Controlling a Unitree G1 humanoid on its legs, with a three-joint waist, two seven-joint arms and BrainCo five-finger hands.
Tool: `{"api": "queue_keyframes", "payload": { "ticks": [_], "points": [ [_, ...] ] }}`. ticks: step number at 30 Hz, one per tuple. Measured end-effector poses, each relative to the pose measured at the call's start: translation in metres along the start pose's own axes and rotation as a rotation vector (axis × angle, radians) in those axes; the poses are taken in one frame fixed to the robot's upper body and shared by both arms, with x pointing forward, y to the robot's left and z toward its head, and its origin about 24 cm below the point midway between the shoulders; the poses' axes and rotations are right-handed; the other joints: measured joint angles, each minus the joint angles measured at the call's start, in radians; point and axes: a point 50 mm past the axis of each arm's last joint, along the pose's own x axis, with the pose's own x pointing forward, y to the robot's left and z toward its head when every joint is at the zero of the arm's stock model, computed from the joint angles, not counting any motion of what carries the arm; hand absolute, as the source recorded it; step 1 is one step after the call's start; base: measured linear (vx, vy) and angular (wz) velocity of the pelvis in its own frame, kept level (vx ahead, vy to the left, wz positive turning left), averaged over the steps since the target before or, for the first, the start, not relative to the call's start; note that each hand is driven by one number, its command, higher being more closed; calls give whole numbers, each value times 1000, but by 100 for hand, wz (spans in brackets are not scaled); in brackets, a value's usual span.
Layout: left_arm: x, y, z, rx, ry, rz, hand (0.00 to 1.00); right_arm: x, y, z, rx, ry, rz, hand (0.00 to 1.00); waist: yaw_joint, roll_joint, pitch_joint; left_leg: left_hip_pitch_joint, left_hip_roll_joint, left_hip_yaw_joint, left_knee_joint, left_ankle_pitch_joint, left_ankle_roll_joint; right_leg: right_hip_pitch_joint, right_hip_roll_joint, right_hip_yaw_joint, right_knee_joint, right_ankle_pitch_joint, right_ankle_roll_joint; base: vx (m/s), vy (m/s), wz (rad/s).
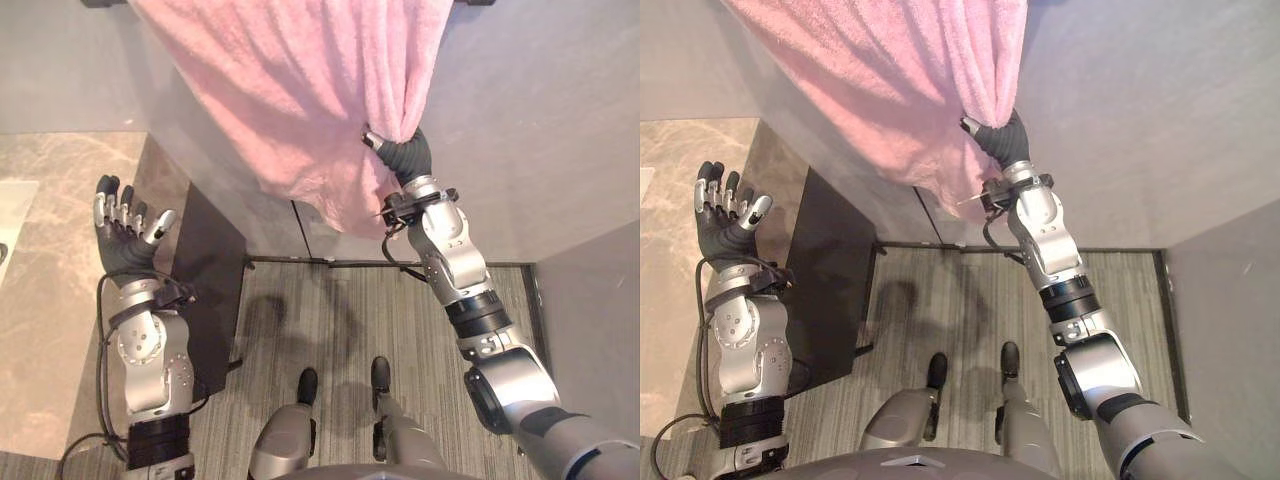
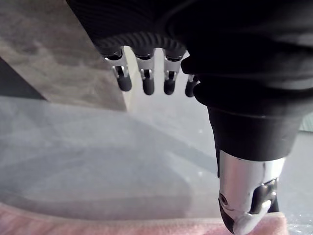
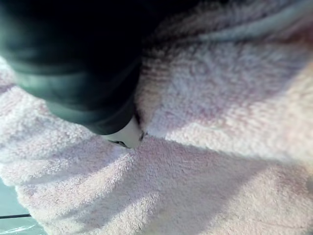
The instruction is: Organize washtable
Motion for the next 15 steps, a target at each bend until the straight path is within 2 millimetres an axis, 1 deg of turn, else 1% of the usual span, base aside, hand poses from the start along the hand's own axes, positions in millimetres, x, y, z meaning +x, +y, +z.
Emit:
{"api": "queue_keyframes", "payload": {
  "ticks": [3, 6, 9, 11, 14, 15],
  "points": [
    [10, -2, -5, 0, 14, 19, 0, -1, 1, -1, 14, 5, 1, 100, -4, -1, 0, 0, 2, 7, 13, -9, 0, 0, 3, 16, 0, 5, 2, -9, -3, -13],
    [18, -8, -10, -7, 29, 34, 0, -6, 6, 0, 46, -10, 17, 100, -16, -1, -2, -2, 2, 13, 24, -14, 0, 0, 4, 22, 0, 10, 2, -18, 3, -7],
    [23, -13, -12, 8, 41, 11, 0, -7, 10, -1, 58, -15, 24, 100, -19, -2, -4, -4, 3, 21, 31, -17, -1, -2, 6, 30, 0, 13, 2, -28, -10, -8],
    [25, -17, -12, 6, 39, 5, 0, -7, 13, -3, 65, -10, 34, 100, -19, -6, -20, -13, 4, 28, 33, -17, -2, -15, 8, 38, 0, 17, 1, -22, -13, -12],
    [31, -28, -16, -3, 53, -13, 0, -8, 24, -7, 117, 3, 59, 100, -24, -6, -38, -17, 5, 32, 35, -17, -2, -20, 10, 44, 0, 19, 0, -4, -9, -6],
    [32, -32, -17, -6, 54, -21, 0, -9, 25, -8, 120, 4, 59, 100, -25, -7, -39, -17, 5, 32, 36, -17, -2, -20, 10, 44, 0, 20, 0, 0, 0, 0]
  ]
}}
